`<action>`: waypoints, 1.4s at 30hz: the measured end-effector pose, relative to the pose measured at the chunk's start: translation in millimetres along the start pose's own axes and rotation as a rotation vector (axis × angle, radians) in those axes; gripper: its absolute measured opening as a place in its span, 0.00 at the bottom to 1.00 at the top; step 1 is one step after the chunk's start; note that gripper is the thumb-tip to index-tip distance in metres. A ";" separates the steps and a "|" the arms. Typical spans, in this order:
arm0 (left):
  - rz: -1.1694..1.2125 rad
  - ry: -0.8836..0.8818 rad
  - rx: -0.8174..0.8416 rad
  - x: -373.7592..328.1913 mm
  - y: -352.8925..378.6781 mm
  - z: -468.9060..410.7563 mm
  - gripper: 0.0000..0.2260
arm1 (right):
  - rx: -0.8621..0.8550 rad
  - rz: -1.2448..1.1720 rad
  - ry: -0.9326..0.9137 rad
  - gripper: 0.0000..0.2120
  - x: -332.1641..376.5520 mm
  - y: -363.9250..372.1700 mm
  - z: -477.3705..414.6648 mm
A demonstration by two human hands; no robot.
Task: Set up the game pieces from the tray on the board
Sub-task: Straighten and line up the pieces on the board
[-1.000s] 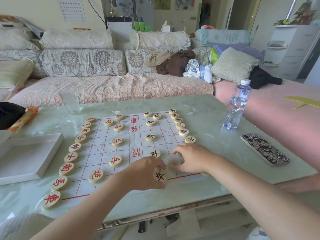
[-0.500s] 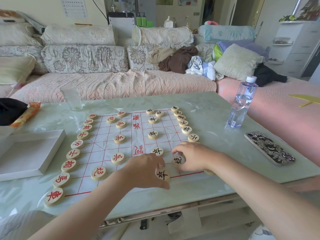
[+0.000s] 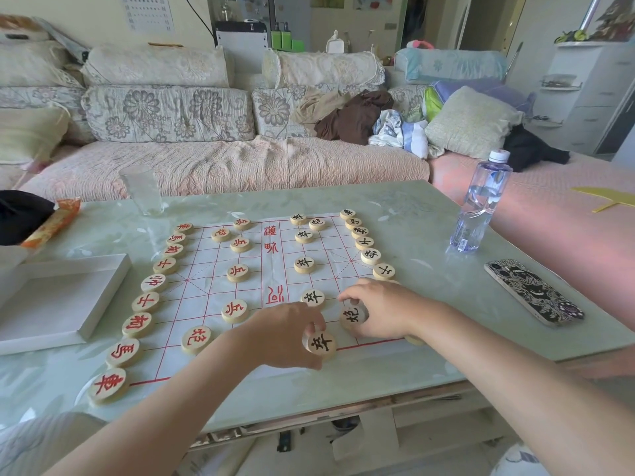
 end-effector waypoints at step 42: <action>-0.024 -0.018 -0.048 -4.4 -1.7 3.5 0.21 | -0.004 -0.053 0.014 0.21 -8.0 5.6 -5.5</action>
Point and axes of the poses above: each hand's wrist, its own z-axis away from the middle knuckle, its own y-axis out of the palm, x = y × z, the point moved 5 cm from there along -z, towards the middle knuckle, and after that the axes turned 15 degrees about -x, right-handed, at the moved point
